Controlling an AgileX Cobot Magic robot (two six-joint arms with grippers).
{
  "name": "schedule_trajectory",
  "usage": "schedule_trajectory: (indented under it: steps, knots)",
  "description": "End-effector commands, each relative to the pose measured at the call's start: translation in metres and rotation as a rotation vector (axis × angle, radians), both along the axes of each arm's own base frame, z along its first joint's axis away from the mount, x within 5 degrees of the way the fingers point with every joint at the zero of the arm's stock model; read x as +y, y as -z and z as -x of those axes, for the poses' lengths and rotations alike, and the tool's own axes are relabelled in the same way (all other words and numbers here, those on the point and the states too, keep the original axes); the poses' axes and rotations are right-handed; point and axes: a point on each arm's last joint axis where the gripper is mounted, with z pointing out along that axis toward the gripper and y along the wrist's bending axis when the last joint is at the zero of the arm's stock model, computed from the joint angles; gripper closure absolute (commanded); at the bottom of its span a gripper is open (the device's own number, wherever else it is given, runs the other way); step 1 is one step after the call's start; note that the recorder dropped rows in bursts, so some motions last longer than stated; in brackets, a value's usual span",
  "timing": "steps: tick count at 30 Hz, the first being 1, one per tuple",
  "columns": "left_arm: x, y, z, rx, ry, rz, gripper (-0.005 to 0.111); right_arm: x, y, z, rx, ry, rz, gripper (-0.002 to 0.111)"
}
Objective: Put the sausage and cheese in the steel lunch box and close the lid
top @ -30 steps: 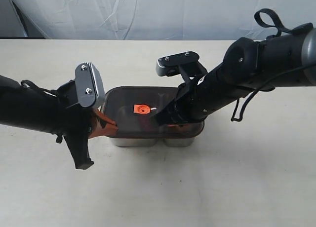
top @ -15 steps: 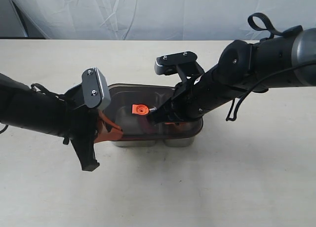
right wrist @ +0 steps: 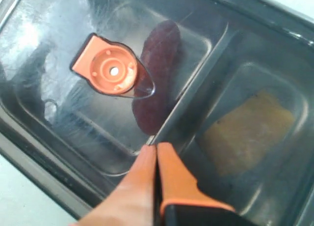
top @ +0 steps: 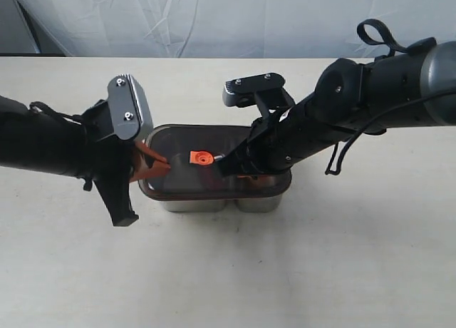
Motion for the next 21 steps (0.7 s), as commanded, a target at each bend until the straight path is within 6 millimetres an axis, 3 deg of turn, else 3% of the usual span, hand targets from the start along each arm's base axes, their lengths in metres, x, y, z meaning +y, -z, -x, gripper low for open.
schedule_trajectory:
  steps: [1,9,15,21]
  knots:
    - [0.006,-0.016,-0.004,-0.103,-0.072,-0.028,0.107,-0.006,0.002,0.003,0.006,-0.014,0.027,0.108]
    - [0.024,-0.016,-0.016,-0.163,-0.324,-0.103,0.107,-0.008,-0.018,0.006,-0.034,-0.009,-0.013,0.108]
    - [0.024,-0.011,-0.016,-0.147,-0.321,-0.110,0.107,-0.010,-0.031,0.008,-0.060,-0.011,-0.038,0.108]
    - [0.019,0.010,-0.014,-0.057,-0.270,-0.120,0.107,-0.010,-0.035,0.011,-0.054,-0.021,-0.040,0.108]
